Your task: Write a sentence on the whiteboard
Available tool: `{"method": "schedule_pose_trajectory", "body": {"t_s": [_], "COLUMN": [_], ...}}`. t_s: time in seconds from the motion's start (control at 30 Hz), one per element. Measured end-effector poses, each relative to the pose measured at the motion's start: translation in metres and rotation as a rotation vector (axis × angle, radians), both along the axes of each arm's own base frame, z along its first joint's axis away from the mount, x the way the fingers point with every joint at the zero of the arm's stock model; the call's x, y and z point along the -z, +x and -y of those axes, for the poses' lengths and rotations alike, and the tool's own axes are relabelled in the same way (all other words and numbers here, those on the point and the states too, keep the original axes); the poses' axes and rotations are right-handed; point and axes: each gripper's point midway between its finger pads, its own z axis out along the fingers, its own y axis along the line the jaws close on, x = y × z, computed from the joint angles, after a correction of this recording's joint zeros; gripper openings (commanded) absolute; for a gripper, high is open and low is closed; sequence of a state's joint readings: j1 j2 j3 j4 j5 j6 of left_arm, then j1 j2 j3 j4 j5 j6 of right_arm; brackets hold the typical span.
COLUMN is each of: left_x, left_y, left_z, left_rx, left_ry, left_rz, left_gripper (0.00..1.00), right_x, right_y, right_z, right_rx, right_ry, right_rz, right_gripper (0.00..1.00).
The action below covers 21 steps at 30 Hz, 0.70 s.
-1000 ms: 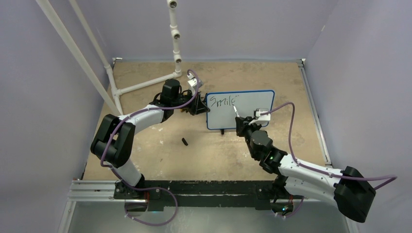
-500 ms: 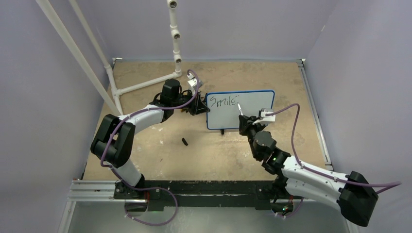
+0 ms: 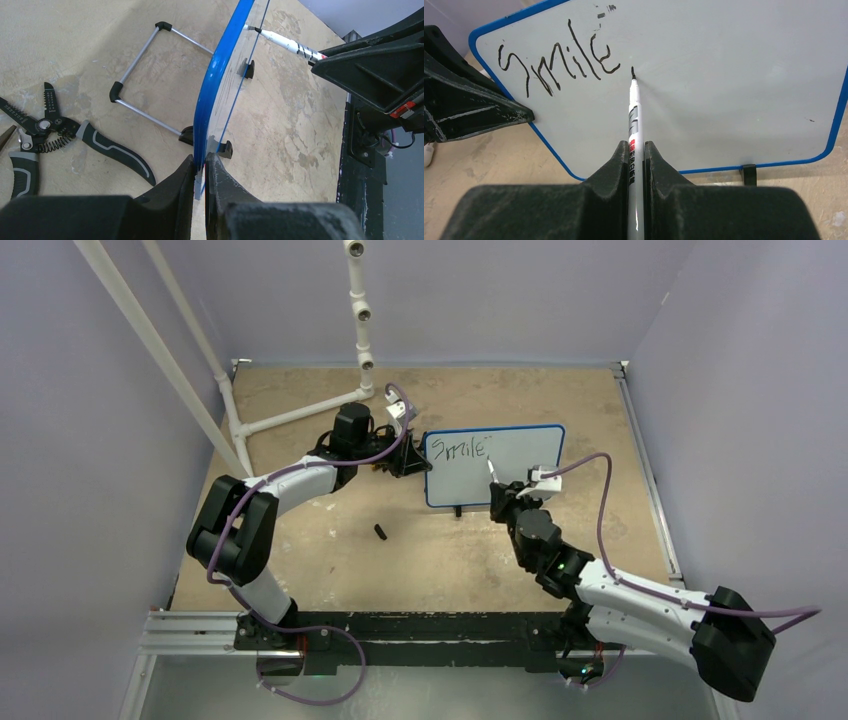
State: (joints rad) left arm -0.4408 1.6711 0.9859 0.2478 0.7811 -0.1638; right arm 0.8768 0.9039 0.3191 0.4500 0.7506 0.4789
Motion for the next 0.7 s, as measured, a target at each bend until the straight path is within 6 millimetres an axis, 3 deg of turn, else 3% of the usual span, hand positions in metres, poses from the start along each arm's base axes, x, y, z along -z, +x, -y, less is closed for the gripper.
{"method": "schedule_pose_trajectory", "body": {"t_s": [0.23,0.3,0.4,0.47,0.57,0.7], "left_x": [0.000,0.000,-0.001,-0.001,-0.004,-0.024], "left_y": [0.000,0.000,0.000,0.001,0.004,0.011], "left_z": [0.000,0.000,0.000,-0.002,-0.006,-0.016], "left_rx": [0.000,0.000,-0.003,-0.017,-0.054,-0.144], "left_ry": [0.000,0.000,0.001,0.009,0.024,0.038], "left_rz": [0.000,-0.001,0.000,0.001,0.009,0.062], "left_gripper": [0.00,0.10,0.33,0.44,0.52,0.53], "right_x": [0.000,-0.005,-0.024,-0.038,-0.052,-0.060], "right_y": [-0.001,-0.003,-0.006,-0.010,-0.013,-0.016], "right_z": [0.002,0.003,0.006,0.010,0.014,0.018], "right_rx": [0.004,0.003,-0.009,-0.012,-0.014,-0.019], "right_ry": [0.007,0.015,0.052,0.084,0.107,0.091], "right_rz": [-0.004,0.005,0.050,0.086,0.122,0.140], "right_gripper": [0.00,0.00,0.00,0.00,0.00,0.00]}}
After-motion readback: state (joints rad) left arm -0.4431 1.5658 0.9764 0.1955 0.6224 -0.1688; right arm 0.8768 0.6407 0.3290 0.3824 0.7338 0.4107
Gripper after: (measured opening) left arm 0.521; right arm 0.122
